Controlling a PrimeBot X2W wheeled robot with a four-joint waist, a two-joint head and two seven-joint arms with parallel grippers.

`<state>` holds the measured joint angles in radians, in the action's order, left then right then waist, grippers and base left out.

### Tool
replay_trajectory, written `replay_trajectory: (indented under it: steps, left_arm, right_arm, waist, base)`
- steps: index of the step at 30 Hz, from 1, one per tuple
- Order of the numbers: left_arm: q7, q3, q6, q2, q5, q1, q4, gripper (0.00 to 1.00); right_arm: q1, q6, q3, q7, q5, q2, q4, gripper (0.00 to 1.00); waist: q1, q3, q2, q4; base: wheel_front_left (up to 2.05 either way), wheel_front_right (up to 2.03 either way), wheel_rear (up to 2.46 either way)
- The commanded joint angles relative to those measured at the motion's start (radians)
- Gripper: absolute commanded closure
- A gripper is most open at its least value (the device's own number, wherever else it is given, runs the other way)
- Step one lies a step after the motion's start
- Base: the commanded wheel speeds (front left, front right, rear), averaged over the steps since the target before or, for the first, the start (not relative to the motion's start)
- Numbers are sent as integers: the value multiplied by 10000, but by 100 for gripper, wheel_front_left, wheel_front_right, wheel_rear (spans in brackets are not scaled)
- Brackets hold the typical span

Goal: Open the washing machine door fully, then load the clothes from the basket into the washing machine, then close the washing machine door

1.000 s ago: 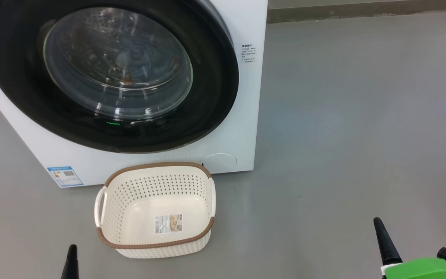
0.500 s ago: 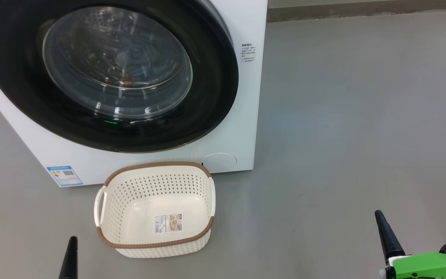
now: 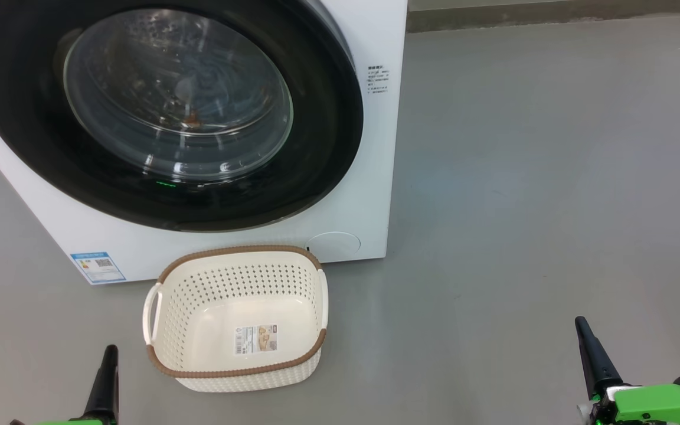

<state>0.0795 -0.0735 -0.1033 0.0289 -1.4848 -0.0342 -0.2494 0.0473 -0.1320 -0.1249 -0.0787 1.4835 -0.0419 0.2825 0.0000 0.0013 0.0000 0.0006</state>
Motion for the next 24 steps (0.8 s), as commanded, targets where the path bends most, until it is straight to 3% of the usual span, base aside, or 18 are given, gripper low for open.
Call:
replay_trajectory:
  steps: [1, 10, 24]
  left_arm:
    - [86, -336, -172, 198, -268, -497, 144, 100]
    - [336, -400, -274, 213, -1240, -739, 39, 100]
    - [335, -400, -274, 213, -1240, -739, 39, 100]
  right_arm:
    - [528, 12, 160, -90, 290, -80, -315, 100]
    - [606, 13, 111, -345, 1251, -83, -378, 100]
    - [606, 13, 111, -345, 1252, -83, -378, 100]
  waist:
    - [0, 2, 0, 0]
    - [0, 18, 0, -6]
    - [0, 18, 0, -6]
  base:
    - [0, 0, 0]
    - [0, 0, 0]
    - [0, 0, 0]
